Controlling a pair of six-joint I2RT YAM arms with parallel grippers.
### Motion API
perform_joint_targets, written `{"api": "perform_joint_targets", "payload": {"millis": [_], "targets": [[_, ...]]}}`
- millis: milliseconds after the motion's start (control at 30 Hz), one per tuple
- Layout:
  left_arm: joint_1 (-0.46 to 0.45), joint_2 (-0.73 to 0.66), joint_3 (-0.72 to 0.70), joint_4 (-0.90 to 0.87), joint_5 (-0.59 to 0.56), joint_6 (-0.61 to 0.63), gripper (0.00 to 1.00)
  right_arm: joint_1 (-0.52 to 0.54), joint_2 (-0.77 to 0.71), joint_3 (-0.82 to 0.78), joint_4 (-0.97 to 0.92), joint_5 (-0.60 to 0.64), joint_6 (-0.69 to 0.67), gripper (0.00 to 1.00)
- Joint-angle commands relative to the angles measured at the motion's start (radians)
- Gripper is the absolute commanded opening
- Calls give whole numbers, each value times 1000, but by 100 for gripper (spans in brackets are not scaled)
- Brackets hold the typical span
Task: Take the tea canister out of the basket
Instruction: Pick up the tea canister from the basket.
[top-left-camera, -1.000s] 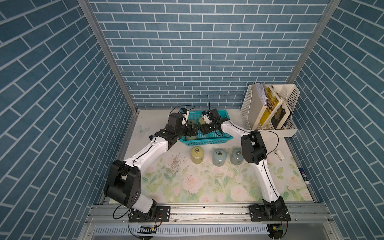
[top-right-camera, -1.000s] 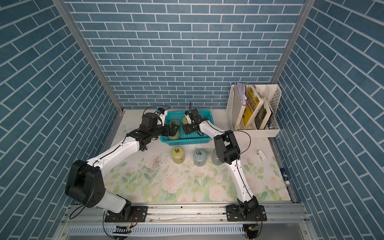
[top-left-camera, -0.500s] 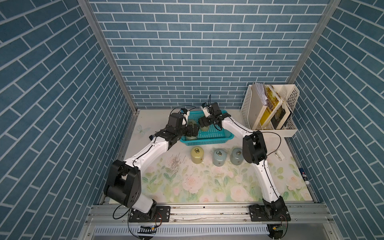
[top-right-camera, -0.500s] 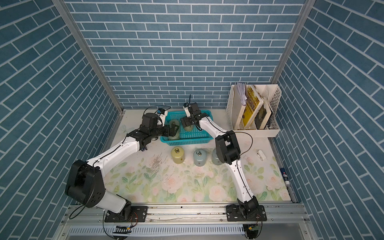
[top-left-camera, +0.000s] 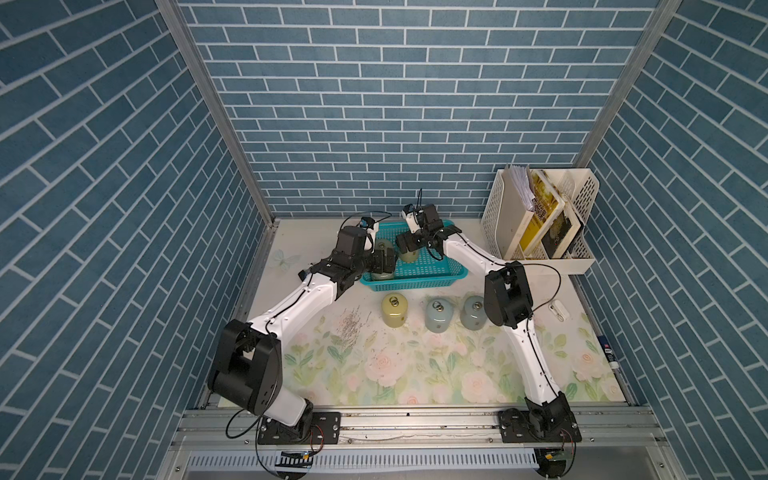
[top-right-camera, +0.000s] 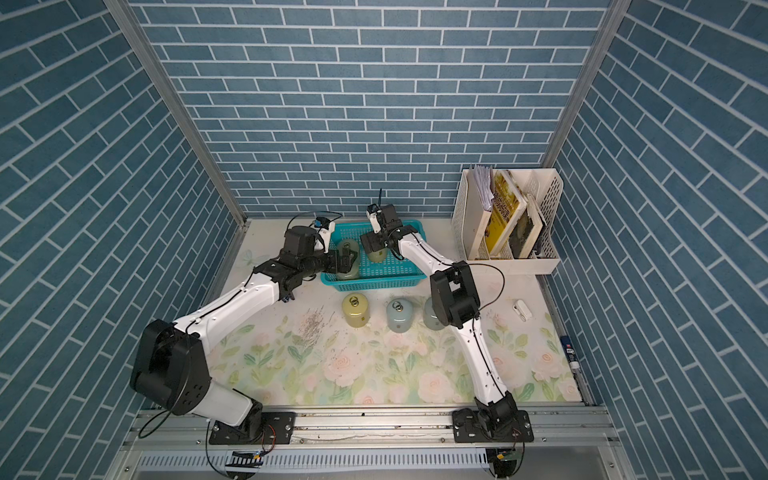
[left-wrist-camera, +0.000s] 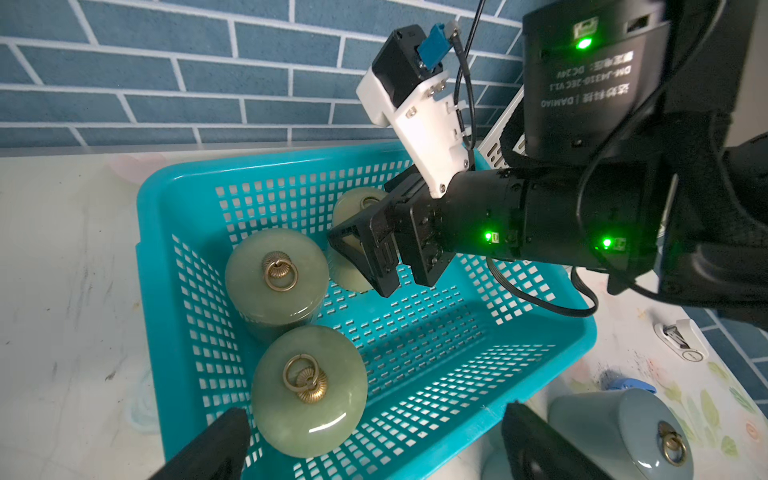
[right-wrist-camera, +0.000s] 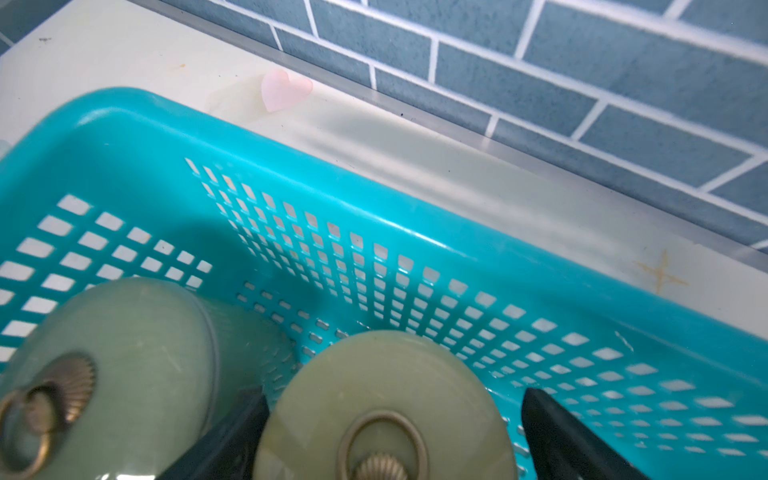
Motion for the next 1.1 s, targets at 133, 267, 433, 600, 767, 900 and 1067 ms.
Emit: {"api": "perform_joint_targets", "payload": {"millis": [133,267,433,600,767,900,1067], "targets": [[-5,0,15,-18,-3,19,100,-1,29,0,-9,-3,29,98],[-5,-1,15,-18,-7,22,100,-2,47,19,-22,-2,26,97],[-5,8,26,-30,-10,27,100,-2,56,23,-23,-43,30,91],[-5,11,36,-31,-10,29,100,-2,47,14,-17,-45,30,79],[-5,7,38,-31,-1,29,100,-2,-28,-53,20,-42,19,40],[-21,-2,36,-13,38,51,100,-2,-129,-152,58,-22,9,0],[-74,-6,60,-24,63,106,100,-2,-301,-313,110,16,-6,0]]}}
